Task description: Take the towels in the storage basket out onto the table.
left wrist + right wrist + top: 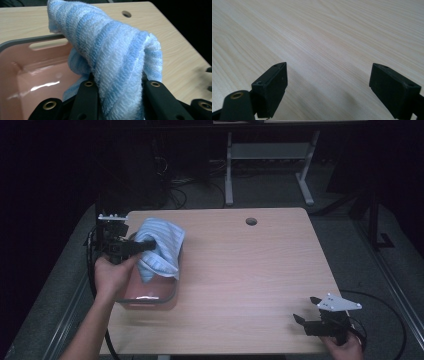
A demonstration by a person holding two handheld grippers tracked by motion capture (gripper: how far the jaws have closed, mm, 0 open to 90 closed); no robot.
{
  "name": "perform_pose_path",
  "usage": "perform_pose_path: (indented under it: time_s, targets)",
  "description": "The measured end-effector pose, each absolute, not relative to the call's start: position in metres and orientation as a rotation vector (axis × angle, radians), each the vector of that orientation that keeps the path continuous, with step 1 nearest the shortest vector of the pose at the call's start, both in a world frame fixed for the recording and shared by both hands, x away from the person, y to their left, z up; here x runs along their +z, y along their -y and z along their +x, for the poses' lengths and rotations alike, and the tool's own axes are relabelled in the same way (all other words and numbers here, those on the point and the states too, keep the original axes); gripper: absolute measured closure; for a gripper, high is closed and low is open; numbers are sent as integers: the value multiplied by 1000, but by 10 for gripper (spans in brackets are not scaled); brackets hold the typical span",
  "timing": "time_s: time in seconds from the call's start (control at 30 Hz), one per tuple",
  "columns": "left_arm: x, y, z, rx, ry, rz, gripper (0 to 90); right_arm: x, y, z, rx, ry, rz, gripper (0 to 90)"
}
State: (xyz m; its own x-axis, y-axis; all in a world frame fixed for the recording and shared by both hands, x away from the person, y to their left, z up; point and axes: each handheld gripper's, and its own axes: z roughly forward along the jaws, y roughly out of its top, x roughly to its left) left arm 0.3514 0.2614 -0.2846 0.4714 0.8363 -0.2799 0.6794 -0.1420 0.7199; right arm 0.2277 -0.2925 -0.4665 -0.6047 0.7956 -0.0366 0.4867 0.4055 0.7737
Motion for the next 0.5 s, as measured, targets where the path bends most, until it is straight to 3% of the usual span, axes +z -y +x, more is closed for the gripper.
perform_pose_path:
  time_s: [0.5]
  targets:
    - [-279, -229, 358, 201, -1190, 1916, 726, -464, 295, 227, 1053, -2252, 1097, 144]
